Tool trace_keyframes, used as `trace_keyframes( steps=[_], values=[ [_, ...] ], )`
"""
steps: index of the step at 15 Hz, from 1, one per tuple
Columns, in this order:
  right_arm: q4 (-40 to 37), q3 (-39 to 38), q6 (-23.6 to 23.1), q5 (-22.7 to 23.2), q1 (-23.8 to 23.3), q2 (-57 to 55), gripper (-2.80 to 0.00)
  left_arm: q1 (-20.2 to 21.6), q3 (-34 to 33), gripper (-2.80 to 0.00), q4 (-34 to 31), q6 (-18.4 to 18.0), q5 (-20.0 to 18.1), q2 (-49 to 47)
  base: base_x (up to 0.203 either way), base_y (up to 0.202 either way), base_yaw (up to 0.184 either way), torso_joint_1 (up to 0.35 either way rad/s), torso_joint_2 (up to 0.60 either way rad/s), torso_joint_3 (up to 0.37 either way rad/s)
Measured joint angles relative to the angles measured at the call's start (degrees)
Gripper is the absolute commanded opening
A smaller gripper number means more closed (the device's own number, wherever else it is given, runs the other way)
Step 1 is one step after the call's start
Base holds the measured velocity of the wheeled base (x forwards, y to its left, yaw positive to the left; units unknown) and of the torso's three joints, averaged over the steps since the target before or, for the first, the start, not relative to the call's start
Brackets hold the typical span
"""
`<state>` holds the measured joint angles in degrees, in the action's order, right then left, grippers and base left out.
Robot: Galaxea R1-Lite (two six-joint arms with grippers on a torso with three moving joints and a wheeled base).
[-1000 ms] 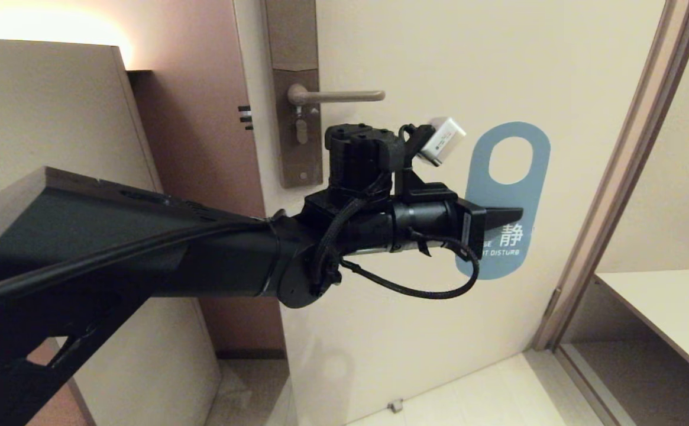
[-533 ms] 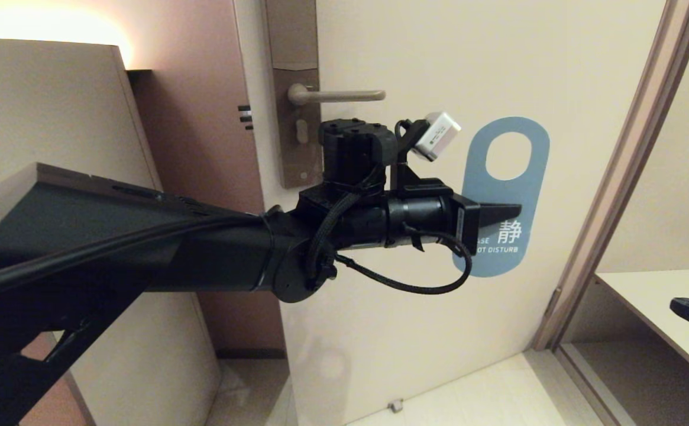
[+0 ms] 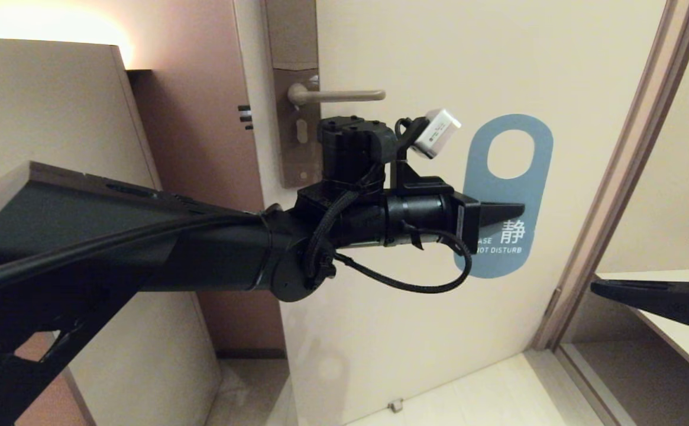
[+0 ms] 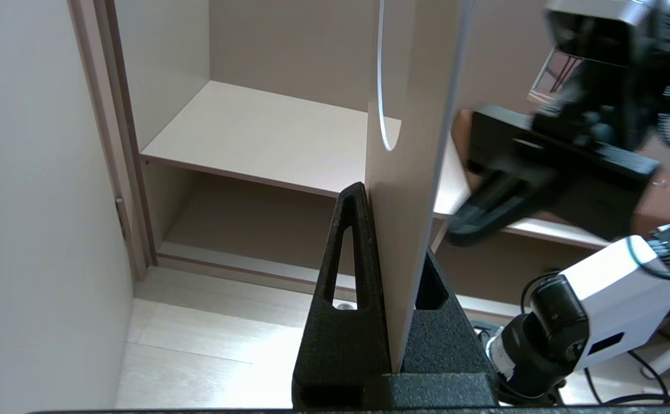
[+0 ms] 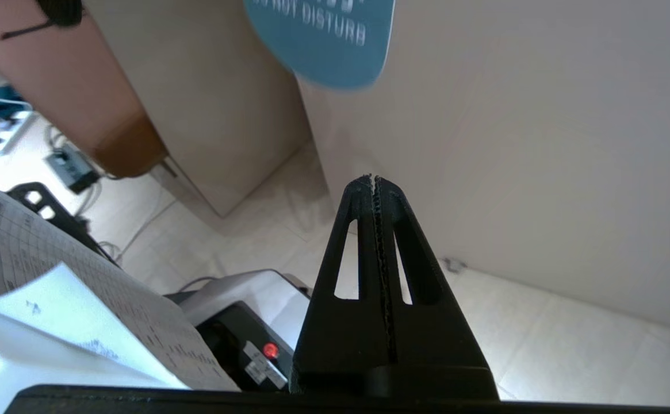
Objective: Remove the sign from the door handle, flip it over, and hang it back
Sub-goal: Hand it to the other hand
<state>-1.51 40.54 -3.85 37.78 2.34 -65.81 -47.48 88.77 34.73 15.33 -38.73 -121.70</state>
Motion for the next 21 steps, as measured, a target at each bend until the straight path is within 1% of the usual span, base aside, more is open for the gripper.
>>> trace_keyframes(
  steps=[4,7,10,13,16,17,21],
  values=[
    [8.96,0.61,0.27,0.31,0.0,-7.27,-2.8,0.02,0.0,-2.8,-0.01,0.4,-0.02,-0.08,0.0,0.0,0.0,0.0,0.0,0.0],
    [10.56,0.67,0.3,0.39,0.0,-10.58,-2.8,0.0,-0.07,-2.8,0.02,1.05,0.0,-0.32,0.0,0.0,0.0,0.0,0.0,0.0],
    [13.85,0.89,0.38,0.39,0.0,-13.24,-2.8,0.04,-0.1,-2.8,-0.01,1.23,-0.01,-0.62,0.0,0.0,0.0,0.0,0.0,0.0],
    [14.26,0.94,0.33,0.37,0.0,-14.62,-2.8,0.46,-0.1,-2.8,0.0,1.26,-0.15,-0.89,0.0,0.0,0.0,0.0,0.0,0.0],
    [14.26,0.95,0.28,0.39,0.0,-14.92,-2.8,0.89,-0.16,-2.8,0.05,1.24,-1.39,-1.26,0.0,0.0,0.0,0.0,0.0,0.0],
    [14.26,0.95,0.3,0.37,0.0,-14.87,0.0,0.96,-0.16,-2.8,0.45,1.27,-1.43,-1.37,0.0,0.0,0.0,0.0,0.0,0.0],
    [14.26,0.45,0.12,0.09,-0.08,-14.45,0.0,1.4,-0.38,-2.8,2.94,1.34,-1.53,-2.1,0.0,0.0,0.0,0.0,0.0,0.0]
  ],
)
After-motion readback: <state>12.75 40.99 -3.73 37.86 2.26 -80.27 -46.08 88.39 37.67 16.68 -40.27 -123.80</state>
